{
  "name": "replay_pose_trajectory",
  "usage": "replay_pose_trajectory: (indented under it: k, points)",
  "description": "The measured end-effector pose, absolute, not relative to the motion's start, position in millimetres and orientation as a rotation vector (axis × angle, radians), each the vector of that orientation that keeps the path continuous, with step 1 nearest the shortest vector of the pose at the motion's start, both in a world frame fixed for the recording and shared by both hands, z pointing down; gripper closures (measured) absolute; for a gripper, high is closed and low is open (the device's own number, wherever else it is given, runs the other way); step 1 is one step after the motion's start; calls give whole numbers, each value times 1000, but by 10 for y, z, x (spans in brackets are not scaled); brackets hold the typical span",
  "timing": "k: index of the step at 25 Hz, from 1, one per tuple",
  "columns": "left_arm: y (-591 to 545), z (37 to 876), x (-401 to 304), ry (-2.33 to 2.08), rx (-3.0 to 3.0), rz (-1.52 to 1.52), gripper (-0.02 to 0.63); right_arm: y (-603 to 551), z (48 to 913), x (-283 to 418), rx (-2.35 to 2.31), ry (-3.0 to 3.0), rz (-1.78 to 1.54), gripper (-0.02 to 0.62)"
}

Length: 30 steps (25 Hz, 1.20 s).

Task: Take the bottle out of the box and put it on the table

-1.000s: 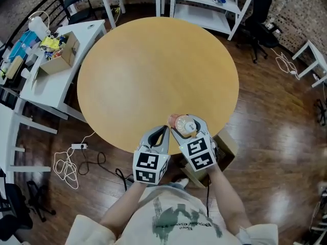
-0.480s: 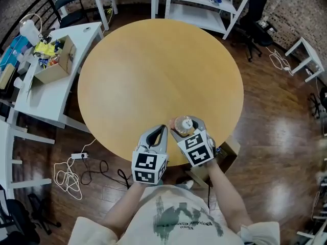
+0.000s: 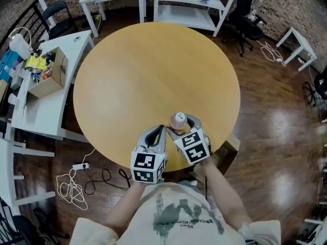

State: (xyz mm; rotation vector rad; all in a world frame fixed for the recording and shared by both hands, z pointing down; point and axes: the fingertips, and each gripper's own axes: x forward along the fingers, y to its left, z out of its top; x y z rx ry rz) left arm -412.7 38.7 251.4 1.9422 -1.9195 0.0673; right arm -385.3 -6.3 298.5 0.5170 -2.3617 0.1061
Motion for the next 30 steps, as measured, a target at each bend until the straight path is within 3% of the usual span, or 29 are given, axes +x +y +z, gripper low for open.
replay_pose_trajectory:
  k: [23, 30]
  points:
    - [513, 2451, -3930, -1910, 1977, 87, 609, -40, 2891, -3562, 711, -2452, 44, 264]
    - [558, 2457, -3717, -1890, 2024, 73, 609, 148, 2602, -3289, 844, -2527, 36, 362]
